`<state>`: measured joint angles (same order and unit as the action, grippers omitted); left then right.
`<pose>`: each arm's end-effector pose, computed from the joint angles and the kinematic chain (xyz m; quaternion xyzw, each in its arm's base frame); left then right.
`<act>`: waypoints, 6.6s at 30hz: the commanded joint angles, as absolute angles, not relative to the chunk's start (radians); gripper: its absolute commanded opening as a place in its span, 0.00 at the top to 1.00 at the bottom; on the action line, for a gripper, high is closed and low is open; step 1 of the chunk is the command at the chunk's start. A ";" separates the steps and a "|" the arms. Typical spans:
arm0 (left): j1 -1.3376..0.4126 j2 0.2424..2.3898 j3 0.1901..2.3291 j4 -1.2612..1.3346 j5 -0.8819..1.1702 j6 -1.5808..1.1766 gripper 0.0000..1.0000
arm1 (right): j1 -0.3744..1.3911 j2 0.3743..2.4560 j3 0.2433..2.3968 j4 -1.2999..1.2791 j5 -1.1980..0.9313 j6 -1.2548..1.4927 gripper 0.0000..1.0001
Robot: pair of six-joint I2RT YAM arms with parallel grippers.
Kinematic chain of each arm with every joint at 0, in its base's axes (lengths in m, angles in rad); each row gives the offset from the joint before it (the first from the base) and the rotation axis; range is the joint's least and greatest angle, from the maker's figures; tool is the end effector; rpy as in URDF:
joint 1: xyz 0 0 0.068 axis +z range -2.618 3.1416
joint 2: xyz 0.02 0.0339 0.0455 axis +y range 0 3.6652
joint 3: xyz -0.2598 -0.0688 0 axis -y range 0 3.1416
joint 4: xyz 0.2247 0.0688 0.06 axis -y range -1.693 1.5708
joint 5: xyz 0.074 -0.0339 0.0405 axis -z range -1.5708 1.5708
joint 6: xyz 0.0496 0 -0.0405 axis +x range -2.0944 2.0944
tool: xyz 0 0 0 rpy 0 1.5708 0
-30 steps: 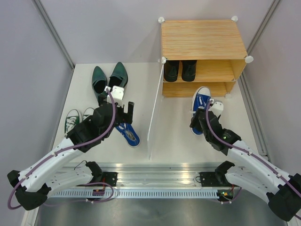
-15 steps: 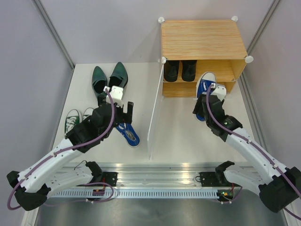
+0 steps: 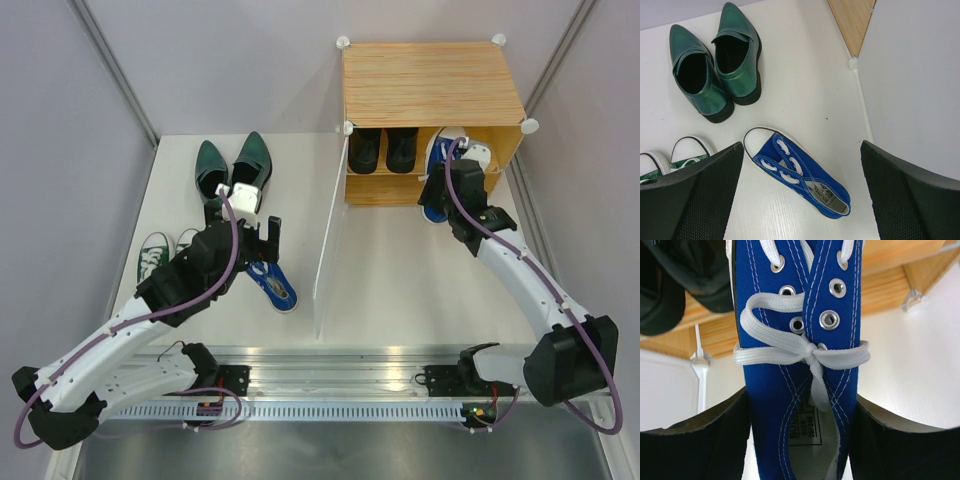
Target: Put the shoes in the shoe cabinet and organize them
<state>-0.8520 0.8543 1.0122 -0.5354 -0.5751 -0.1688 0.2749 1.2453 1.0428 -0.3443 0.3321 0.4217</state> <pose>0.1318 -0.1097 0.3614 0.1156 0.8008 -0.0585 0.5847 0.2665 0.0584 0.3104 0.1438 0.8515 0.0295 0.5033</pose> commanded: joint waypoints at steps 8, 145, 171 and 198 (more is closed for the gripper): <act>-0.845 0.845 1.011 -0.497 -0.588 -0.149 0.00 | 0.184 1.387 1.264 -0.218 0.296 0.311 0.96; -0.847 0.931 1.000 -0.497 -0.557 -0.123 0.00 | 0.101 1.525 1.131 -0.060 0.124 0.327 0.57; -0.847 0.940 0.999 -0.495 -0.571 -0.117 0.00 | 0.100 1.620 1.264 -0.054 0.167 0.293 0.67; -0.847 0.950 0.996 -0.497 -0.584 -0.114 0.00 | 0.098 1.668 1.325 -0.049 0.123 0.285 0.69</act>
